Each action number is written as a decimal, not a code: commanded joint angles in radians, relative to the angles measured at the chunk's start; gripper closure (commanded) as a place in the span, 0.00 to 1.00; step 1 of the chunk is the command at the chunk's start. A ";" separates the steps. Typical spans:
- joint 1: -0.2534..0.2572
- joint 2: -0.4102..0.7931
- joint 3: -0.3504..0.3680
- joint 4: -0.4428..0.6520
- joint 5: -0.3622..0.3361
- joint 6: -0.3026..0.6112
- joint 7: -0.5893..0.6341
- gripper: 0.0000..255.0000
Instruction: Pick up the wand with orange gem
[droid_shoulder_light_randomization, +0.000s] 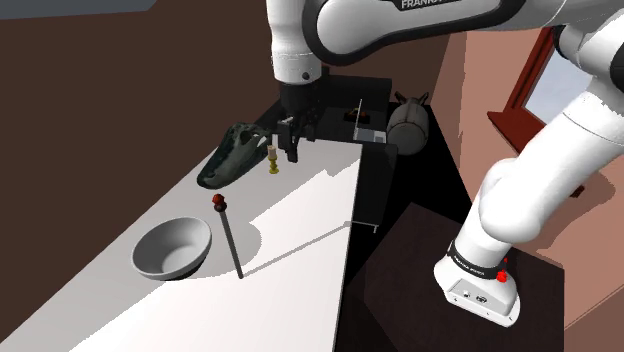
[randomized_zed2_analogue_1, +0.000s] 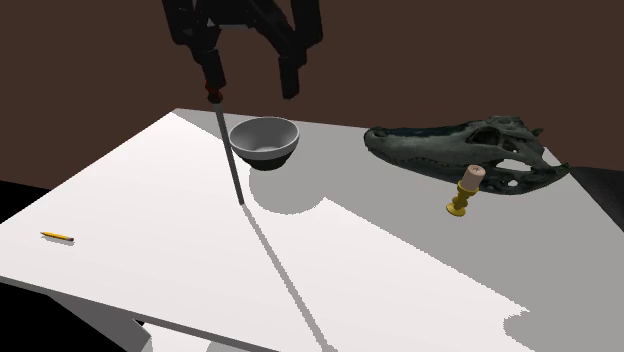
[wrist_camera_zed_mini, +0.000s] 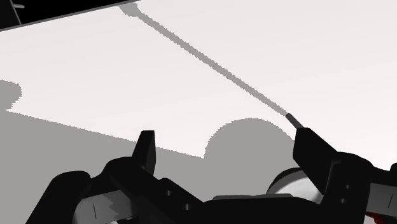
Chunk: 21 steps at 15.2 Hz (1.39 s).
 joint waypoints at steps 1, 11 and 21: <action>0.008 0.067 0.032 0.060 -0.011 0.002 0.043 0.00; 0.116 0.468 0.150 0.433 -0.164 -0.030 0.266 0.00; 0.189 0.623 0.155 0.529 -0.234 0.007 0.331 0.00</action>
